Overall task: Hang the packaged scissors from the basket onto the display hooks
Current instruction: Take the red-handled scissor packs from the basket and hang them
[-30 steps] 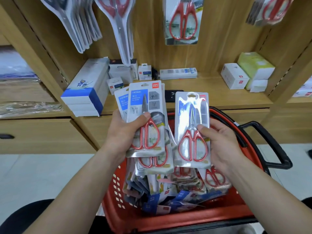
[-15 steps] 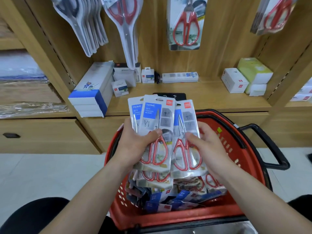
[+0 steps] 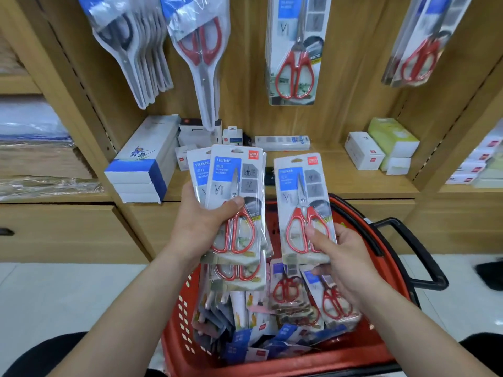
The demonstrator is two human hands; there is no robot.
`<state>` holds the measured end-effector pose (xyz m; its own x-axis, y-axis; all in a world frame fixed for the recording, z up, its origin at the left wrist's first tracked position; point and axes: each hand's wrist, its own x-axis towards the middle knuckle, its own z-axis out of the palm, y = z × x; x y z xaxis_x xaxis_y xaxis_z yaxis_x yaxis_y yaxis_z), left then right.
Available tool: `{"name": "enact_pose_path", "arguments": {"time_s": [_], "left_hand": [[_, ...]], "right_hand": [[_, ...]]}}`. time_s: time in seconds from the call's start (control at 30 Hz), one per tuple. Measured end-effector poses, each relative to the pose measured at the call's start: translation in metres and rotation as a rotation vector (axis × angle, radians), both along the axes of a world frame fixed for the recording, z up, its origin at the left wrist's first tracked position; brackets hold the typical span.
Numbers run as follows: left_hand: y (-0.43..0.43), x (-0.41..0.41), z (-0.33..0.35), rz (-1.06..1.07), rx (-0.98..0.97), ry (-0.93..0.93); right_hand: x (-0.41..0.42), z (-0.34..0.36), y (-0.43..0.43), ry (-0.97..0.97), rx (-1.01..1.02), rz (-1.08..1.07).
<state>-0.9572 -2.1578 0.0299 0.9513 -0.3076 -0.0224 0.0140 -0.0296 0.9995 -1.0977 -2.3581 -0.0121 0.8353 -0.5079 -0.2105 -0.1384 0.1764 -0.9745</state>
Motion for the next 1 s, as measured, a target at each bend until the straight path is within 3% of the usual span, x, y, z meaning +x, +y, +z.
{"name": "enact_pose_path", "arguments": {"time_s": [0.33,0.67,1.0], "left_hand": [[-0.009,0.017,0.039,-0.012,-0.085,-0.089],[-0.006,0.03,0.057,0.022,-0.161,-0.1],[0.001,0.038,0.061,0.051,-0.176,-0.1]], "right_hand": [[0.017,0.052,-0.012,-0.231,-0.022,-0.152],[0.084,0.148,-0.035,-0.405,-0.202,-0.216],[0.136,0.195,-0.047,-0.404,-0.259,-0.233]]}}
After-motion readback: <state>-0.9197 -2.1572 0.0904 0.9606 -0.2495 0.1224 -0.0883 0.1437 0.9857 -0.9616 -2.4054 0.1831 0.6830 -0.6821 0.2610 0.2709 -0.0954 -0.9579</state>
